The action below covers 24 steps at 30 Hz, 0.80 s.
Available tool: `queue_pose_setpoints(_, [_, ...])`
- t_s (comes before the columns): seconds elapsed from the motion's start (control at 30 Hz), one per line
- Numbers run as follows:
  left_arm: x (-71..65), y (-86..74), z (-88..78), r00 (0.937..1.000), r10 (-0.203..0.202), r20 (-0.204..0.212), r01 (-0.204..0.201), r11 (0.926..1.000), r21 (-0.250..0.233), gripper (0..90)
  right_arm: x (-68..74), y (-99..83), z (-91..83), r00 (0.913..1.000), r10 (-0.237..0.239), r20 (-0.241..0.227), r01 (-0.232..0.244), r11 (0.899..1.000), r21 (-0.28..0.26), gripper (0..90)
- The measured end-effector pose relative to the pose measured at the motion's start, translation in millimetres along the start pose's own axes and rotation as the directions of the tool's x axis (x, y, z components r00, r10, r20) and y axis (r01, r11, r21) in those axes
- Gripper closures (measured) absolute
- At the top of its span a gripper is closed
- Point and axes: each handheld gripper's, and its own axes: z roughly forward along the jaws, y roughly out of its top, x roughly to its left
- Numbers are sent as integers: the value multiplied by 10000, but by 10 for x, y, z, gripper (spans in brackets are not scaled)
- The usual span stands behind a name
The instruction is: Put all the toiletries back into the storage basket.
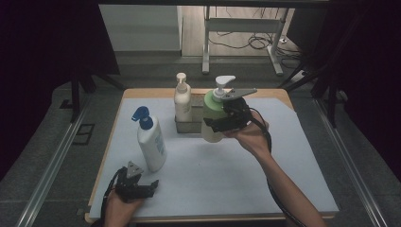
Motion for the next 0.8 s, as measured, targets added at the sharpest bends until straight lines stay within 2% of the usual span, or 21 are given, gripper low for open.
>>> queue_pose_setpoints(0.37, [0, 0, 0, 10000, 2, 2, -2, 10000, 3, 123, -140, 150, 134, 9985, 324, 444, -323, 9995, -49, 116])
queue_pose_setpoints(0.8, [1, 0, -1, 10000, 12, 6, -12, 10000, 8, 123, -256, 321, 366, 9949, 477, 883, -462, 9988, -187, 116])
